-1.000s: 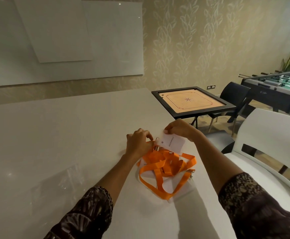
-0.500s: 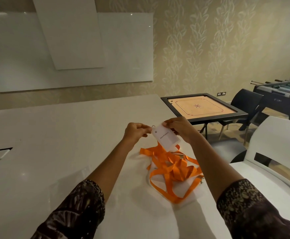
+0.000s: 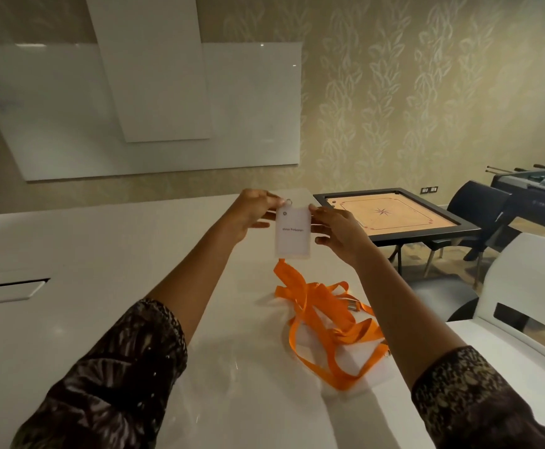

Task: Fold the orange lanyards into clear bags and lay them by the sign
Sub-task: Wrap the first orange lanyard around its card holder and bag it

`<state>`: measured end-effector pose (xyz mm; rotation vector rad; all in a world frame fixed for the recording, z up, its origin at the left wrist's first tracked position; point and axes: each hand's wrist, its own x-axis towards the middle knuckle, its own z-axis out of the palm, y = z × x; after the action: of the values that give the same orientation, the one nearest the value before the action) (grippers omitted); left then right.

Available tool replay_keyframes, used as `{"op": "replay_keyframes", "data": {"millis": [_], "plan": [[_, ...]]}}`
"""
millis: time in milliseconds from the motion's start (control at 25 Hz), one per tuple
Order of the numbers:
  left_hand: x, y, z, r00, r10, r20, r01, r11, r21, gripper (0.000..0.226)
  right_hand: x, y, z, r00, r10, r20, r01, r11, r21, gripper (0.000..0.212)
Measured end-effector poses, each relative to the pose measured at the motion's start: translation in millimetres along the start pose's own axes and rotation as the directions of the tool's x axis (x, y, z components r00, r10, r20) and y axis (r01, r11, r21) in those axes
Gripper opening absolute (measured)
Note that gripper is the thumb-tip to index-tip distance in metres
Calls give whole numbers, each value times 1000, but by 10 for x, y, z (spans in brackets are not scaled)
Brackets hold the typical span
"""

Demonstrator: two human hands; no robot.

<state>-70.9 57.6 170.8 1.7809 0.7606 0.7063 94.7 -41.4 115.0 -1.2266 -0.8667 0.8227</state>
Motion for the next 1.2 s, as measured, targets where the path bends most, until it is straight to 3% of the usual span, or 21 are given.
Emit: {"op": "replay_keyframes", "data": {"millis": [160, 600, 760, 1000, 1200], "plan": [[68, 408, -150, 993, 110, -38, -108, 993, 46, 13, -78, -29, 82, 996, -85, 15, 83, 989, 122, 18], [65, 1007, -382, 968, 179, -178, -186, 982, -26, 9, -153, -385, 376, 967, -253, 40, 254, 967, -30, 21], [77, 1038, -416, 950, 162, -268, -185, 981, -63, 9, -172, -405, 509, 956, -294, -27, 290, 953, -87, 23], [172, 802, -411, 894, 87, -439, -137, 987, -83, 15, -234, -329, 719, 960, -269, -80, 261, 961, -95, 12], [195, 615, -433, 840, 64, -539, -135, 987, -93, 21, -285, -182, 771, 992, -118, -54, 108, 981, -162, 12]]}}
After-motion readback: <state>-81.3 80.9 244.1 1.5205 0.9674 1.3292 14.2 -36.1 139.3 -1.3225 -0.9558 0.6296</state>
